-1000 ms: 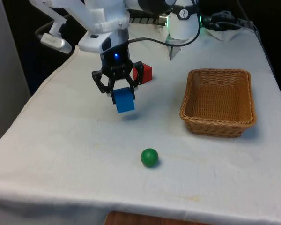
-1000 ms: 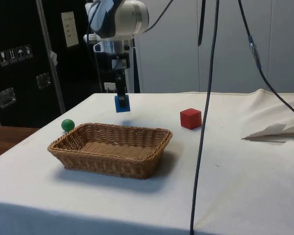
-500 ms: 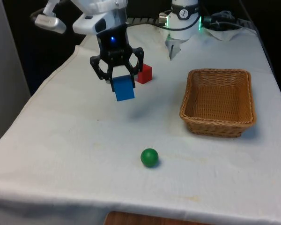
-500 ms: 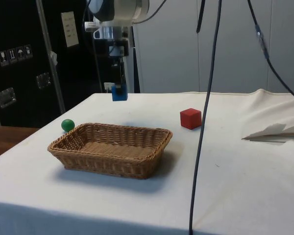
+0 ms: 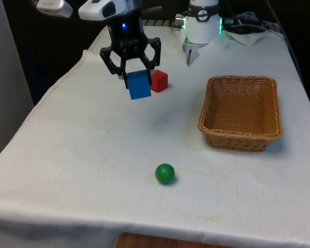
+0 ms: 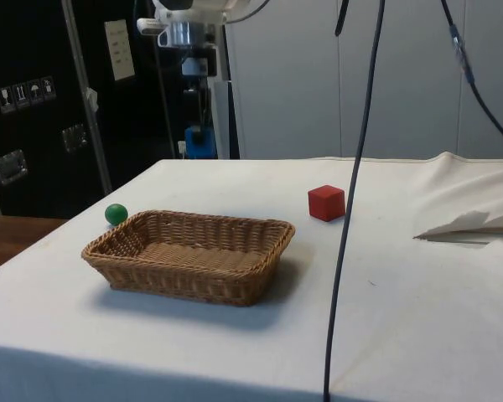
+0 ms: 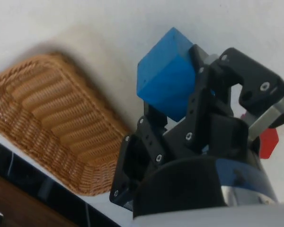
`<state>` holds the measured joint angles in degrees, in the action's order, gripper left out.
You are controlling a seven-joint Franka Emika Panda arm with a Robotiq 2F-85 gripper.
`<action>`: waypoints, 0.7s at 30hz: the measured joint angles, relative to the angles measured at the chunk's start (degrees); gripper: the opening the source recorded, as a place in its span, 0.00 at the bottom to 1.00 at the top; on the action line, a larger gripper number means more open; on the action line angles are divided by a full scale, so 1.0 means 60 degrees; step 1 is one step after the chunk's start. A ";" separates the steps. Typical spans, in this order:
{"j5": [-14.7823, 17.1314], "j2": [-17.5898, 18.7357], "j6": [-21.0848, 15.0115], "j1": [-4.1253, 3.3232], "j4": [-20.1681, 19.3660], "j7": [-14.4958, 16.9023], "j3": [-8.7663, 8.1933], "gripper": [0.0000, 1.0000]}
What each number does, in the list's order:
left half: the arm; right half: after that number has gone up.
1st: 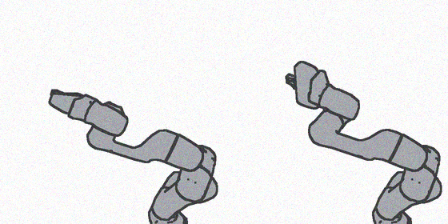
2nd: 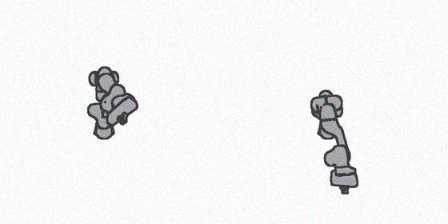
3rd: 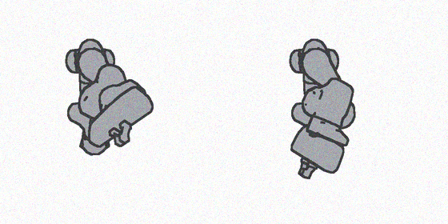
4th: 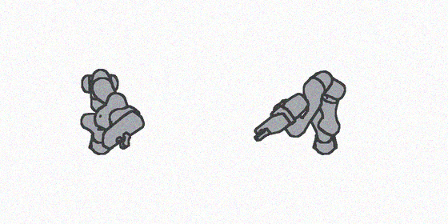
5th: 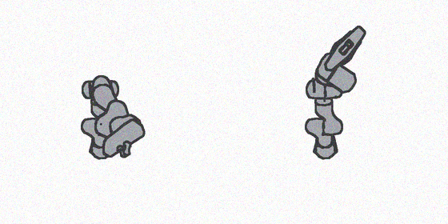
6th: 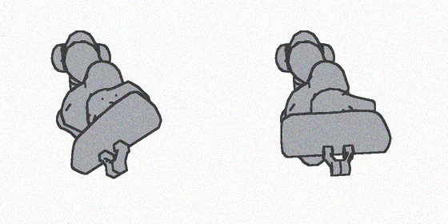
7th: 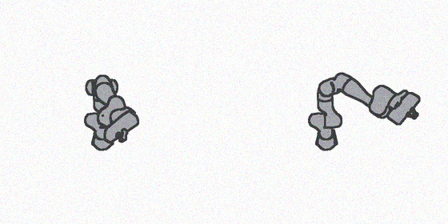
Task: Place all non-red objects into the basket.
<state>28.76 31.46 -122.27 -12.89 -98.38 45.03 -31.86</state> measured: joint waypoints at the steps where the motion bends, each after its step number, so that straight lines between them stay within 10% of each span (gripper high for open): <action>1: -0.0029 -0.0057 0.0038 -0.0019 -0.0010 -0.0057 0.0000 0.00; 21: -0.1299 -0.1146 0.0544 -0.0573 -0.0420 -0.1404 0.0181 0.00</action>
<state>20.97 24.58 -119.00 -16.33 -100.90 36.61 -30.77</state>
